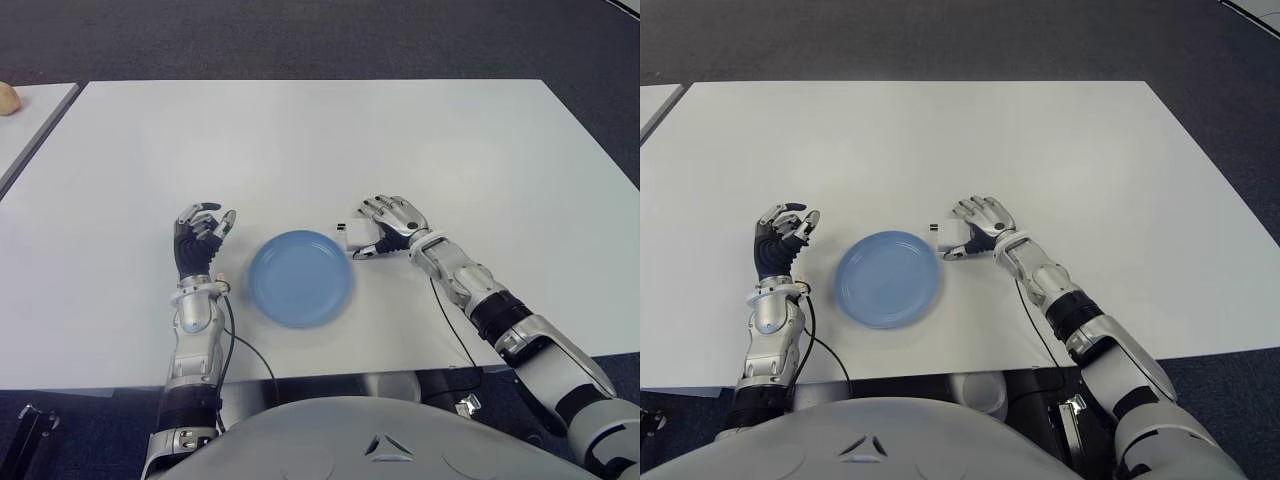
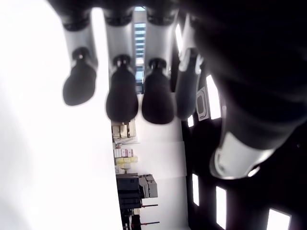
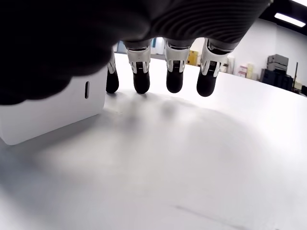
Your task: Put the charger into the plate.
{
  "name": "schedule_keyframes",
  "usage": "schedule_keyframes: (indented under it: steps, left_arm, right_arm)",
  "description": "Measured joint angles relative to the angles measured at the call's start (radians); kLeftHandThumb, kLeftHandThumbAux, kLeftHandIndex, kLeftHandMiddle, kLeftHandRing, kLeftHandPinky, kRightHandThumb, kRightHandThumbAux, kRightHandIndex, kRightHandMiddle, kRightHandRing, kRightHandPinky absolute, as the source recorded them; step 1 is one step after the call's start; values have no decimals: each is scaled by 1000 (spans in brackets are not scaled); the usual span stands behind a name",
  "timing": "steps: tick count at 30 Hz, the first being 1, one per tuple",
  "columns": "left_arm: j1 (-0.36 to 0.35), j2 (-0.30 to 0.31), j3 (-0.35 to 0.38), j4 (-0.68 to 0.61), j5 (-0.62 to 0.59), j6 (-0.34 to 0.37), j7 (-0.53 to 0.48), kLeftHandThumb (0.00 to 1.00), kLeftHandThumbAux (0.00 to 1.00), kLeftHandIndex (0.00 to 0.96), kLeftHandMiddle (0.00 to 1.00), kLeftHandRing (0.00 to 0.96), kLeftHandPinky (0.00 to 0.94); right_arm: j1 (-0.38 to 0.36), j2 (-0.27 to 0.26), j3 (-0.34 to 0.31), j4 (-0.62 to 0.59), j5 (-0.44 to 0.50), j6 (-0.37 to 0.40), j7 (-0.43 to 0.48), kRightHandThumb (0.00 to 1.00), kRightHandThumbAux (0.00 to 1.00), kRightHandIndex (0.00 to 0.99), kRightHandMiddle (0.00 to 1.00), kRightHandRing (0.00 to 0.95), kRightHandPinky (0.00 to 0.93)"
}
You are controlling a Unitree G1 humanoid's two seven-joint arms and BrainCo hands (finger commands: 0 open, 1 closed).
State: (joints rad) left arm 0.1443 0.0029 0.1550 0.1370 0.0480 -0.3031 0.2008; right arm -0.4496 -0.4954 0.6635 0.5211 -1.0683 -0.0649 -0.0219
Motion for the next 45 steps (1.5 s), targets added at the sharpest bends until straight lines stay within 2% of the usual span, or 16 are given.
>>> schedule_keyframes:
  steps: [5, 9, 10, 11, 12, 13, 16, 19, 24, 28, 34, 45]
  left_arm:
    - [0, 0, 1, 0, 0, -2, 0, 708, 720, 439, 777, 748, 739]
    - [-2, 0, 1, 1, 0, -10, 0, 708, 720, 439, 778, 748, 739]
    - [-2, 1, 2, 1, 0, -11, 0, 707, 720, 439, 778, 748, 739]
    - [-2, 1, 2, 1, 0, -12, 0, 707, 720, 439, 778, 748, 739]
    - [-2, 1, 2, 1, 0, -12, 0, 707, 720, 439, 778, 749, 739]
    - [-2, 1, 2, 1, 1, -12, 0, 707, 720, 439, 779, 749, 740]
    - [-3, 1, 3, 1, 2, -13, 0, 707, 720, 439, 781, 751, 742]
    - [-3, 1, 3, 1, 3, -13, 0, 708, 720, 439, 783, 752, 742]
    - [-3, 1, 4, 3, 2, -21, 0, 708, 720, 439, 785, 755, 744]
    - [-5, 1, 8, 7, -1, -26, 0, 707, 720, 439, 783, 755, 743]
    - [-7, 3, 13, 11, 0, -22, 0, 707, 720, 439, 782, 752, 743]
    - [-10, 3, 18, 11, 11, -6, 4, 707, 721, 439, 782, 753, 741]
  right_arm:
    - [-14, -19, 0, -1, 14, -37, 17, 367, 354, 0, 5, 0, 0]
    - [-23, -30, -3, 19, 26, -81, -13, 377, 439, 5, 83, 58, 88]
    - [-24, -30, -5, 26, 31, -92, -27, 399, 464, 96, 195, 175, 199]
    - [-24, -30, -6, 34, 37, -102, -43, 407, 473, 128, 235, 217, 239]
    - [-25, -30, -8, 46, 42, -113, -62, 428, 499, 227, 347, 331, 344]
    - [-27, -29, -10, 60, 45, -123, -86, 443, 514, 290, 418, 405, 413]
    - [-35, -22, -12, 103, 55, -148, -157, 615, 647, 384, 566, 559, 566]
    - [-43, -12, -15, 136, 62, -162, -218, 671, 694, 416, 648, 636, 641]
    - [-51, 6, -25, 190, 96, -209, -325, 698, 716, 431, 705, 685, 683]
    - [-52, 12, -42, 227, 138, -264, -367, 702, 723, 434, 732, 712, 711]
    - [-62, 10, -60, 250, 176, -326, -372, 702, 729, 434, 773, 760, 767]
    - [-63, 2, -75, 253, 190, -355, -371, 703, 731, 436, 808, 796, 798]
